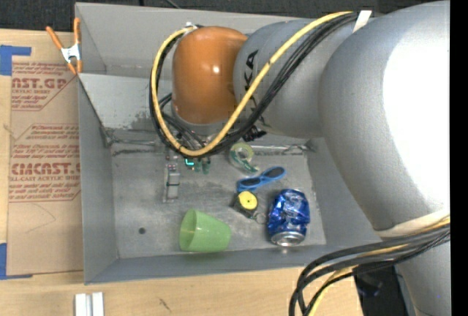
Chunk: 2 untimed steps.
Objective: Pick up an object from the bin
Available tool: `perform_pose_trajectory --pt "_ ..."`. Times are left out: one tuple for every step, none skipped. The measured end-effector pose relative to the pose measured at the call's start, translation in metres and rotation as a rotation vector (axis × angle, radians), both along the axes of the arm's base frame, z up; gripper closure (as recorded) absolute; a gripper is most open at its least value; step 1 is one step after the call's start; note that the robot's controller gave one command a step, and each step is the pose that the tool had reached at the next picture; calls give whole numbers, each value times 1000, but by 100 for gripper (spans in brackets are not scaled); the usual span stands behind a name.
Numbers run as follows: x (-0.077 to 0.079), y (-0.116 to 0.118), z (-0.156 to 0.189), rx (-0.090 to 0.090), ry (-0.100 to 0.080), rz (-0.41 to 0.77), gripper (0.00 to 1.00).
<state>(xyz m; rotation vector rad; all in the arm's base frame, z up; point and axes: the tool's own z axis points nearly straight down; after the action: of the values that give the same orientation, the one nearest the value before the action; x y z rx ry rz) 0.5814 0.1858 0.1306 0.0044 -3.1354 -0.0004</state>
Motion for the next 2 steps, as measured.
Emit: perform_pose_trajectory --pt "12 -63 -63 -1 -8 -2 0" --pt "3 -144 -29 -4 -9 50 0"
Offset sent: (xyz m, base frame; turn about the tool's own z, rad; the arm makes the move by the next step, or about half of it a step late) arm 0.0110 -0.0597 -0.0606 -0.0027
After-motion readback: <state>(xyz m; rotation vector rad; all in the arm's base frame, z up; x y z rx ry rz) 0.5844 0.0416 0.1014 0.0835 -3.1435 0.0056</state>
